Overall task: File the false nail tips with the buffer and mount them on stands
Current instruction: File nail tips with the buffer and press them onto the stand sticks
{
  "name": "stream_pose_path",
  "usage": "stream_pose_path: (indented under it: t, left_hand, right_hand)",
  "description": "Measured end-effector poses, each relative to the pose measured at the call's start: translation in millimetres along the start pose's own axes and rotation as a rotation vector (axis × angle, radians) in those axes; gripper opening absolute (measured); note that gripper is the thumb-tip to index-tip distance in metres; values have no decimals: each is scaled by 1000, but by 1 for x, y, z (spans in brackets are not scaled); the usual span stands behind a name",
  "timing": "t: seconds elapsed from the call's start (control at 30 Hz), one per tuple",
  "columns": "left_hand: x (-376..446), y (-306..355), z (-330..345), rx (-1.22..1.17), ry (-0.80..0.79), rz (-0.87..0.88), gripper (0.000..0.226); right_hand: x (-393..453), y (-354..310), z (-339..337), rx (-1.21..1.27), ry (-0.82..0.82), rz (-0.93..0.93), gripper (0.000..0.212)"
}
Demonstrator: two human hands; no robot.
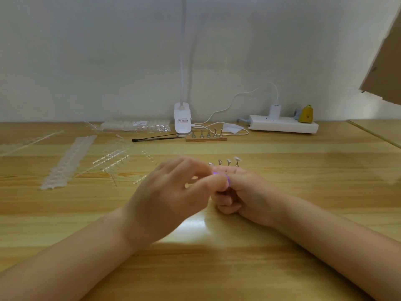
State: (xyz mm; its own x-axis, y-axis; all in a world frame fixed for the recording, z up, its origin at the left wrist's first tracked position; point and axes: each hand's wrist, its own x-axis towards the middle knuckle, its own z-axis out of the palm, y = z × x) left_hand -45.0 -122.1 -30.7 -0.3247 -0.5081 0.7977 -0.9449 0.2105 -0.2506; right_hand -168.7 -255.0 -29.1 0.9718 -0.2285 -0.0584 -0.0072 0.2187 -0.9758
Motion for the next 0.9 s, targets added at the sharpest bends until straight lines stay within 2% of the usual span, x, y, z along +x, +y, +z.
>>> stream_pose_path:
  t: [0.13, 0.3, 0.47, 0.63, 0.7, 0.9]
  left_hand:
    - [-6, -21, -6, 21, -21, -139, 45]
    - [5, -14, -5, -85, -21, -205, 24]
    - [26, -18, -8, -222, -72, -661, 10]
    - [41, -9, 7, -480, -75, -1045, 14]
    - [43, 2, 16, -524, -37, -1079, 14]
    - [28, 18, 22, -608, 43, -963, 15]
  right_hand:
    - [0, 0, -1, 90, 68, 0, 20]
    - [4, 1, -2, 142, 198, -62, 22]
    - [8, 0, -7, 221, 296, -133, 22]
    - [9, 1, -10, 264, 335, -124, 17]
    - [10, 2, -9, 267, 342, -135, 22]
    - [12, 4, -11, 150, 264, -104, 23]
